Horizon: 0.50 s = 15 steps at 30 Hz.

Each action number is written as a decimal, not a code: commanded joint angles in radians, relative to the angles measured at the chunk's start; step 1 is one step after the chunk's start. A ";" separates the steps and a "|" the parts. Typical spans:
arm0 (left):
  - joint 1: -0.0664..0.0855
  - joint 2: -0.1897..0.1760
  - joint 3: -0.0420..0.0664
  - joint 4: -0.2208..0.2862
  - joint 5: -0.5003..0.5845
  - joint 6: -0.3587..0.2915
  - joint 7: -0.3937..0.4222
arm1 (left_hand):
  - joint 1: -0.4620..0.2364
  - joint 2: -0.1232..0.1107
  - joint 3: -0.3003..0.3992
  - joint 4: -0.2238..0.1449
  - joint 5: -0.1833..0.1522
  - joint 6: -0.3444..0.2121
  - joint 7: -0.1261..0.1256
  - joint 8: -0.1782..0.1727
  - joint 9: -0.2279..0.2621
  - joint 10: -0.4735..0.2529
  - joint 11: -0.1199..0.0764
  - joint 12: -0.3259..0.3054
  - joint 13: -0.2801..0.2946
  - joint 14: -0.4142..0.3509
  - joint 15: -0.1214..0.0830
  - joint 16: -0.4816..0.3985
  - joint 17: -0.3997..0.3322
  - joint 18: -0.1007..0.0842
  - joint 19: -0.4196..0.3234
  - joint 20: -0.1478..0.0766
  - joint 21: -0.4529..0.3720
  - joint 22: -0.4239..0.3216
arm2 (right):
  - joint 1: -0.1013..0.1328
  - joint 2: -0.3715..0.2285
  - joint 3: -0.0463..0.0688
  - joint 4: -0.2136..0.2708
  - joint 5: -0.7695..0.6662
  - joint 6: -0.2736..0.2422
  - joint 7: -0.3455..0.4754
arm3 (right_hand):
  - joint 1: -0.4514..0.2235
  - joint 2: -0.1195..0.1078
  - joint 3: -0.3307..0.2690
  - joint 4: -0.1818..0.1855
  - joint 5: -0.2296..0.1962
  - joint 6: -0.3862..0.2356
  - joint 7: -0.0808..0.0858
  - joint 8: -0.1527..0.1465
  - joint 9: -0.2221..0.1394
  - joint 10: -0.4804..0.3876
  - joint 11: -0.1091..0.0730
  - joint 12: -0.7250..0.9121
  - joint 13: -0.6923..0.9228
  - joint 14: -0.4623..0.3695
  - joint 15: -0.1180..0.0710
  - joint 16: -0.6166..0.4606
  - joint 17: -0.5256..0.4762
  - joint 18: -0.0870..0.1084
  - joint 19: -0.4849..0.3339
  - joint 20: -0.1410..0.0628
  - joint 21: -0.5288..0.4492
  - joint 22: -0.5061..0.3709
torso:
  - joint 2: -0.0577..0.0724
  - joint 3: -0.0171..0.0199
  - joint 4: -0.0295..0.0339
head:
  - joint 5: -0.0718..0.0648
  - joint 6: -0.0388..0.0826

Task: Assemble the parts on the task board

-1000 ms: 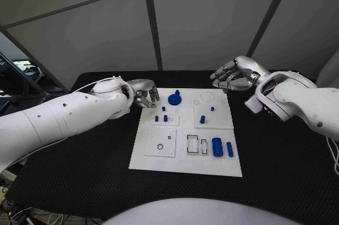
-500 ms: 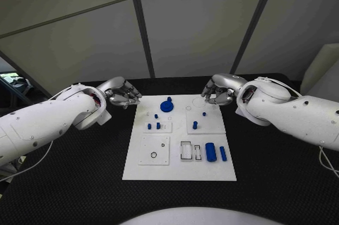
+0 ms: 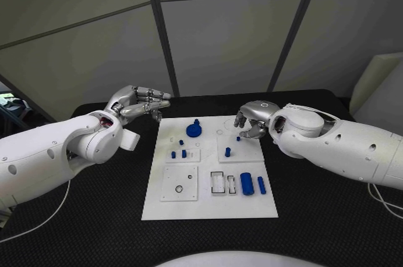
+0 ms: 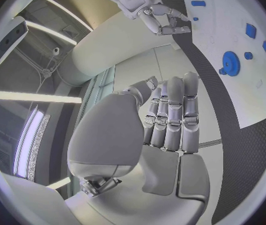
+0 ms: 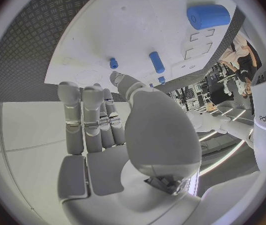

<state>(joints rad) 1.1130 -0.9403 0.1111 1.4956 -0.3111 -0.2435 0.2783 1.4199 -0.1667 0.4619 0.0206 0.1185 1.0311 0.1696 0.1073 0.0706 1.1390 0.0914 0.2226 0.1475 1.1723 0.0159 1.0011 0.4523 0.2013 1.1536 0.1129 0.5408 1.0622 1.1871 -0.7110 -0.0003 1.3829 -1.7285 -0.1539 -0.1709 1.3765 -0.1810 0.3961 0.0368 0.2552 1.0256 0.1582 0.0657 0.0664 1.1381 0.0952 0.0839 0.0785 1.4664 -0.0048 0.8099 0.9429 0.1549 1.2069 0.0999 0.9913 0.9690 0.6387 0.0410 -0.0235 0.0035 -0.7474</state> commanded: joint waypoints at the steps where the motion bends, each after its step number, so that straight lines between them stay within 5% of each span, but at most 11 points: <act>1: 0.000 -0.003 0.000 0.009 0.132 -0.011 0.070 | 0.000 0.010 -0.007 0.001 -0.003 0.005 -0.002 0.007 -0.001 0.003 0.003 0.007 0.001 -0.008 -0.001 -0.005 -0.002 -0.018 -0.006 0.001 -0.004 -0.001 | -0.002 0.004 -0.001 -0.002 -0.032 0.064 -0.010 | -0.007 -0.005 -0.002 0.007 -0.004 -0.007 0.001 -0.002 0.000 -0.012 0.000 -0.005 -0.004 0.046 0.007 0.010 0.006 -0.017 0.006 0.004 0.009 0.005 | 0.001 0.0004 0.0004 | -0.001 -0.001; 15: 0.000 -0.007 0.000 0.023 0.172 -0.009 0.087 | 0.001 0.012 -0.010 0.000 -0.002 0.005 -0.002 0.008 -0.001 -0.001 0.003 0.009 0.002 -0.010 -0.001 -0.009 -0.004 -0.018 -0.007 0.001 -0.007 -0.003 | -0.025 0.025 -0.002 -0.017 -0.026 0.109 -0.003 | 0.012 0.012 0.021 -0.002 0.019 0.020 -0.003 0.009 0.005 0.006 -0.005 0.016 -0.011 0.052 0.004 0.125 0.084 -0.033 0.050 0.003 0.096 0.093 | 0.000 0.0020 0.0006 | 0.008 -0.008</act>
<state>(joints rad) 1.1121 -0.9467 0.1109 1.5153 -0.1689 -0.2502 0.3359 1.4199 -0.1667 0.4565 0.0207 0.1185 1.0310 0.1696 0.1106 0.0707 1.1390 0.0914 0.2277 0.1485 1.1689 0.0126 0.9955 0.4497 0.1997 1.1537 0.1129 0.5408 1.0600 1.1615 -0.6869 -0.0018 1.3676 -1.7461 -0.0783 -0.1746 1.3842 -0.1733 0.4117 0.0336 0.2696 1.0405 0.1546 0.0724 0.0707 1.1384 0.0886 0.0957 0.0692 1.4649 -0.0033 0.9278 1.0222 0.1394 1.2512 0.1014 1.0818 1.0560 0.6391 0.0424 -0.0224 0.0091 -0.7540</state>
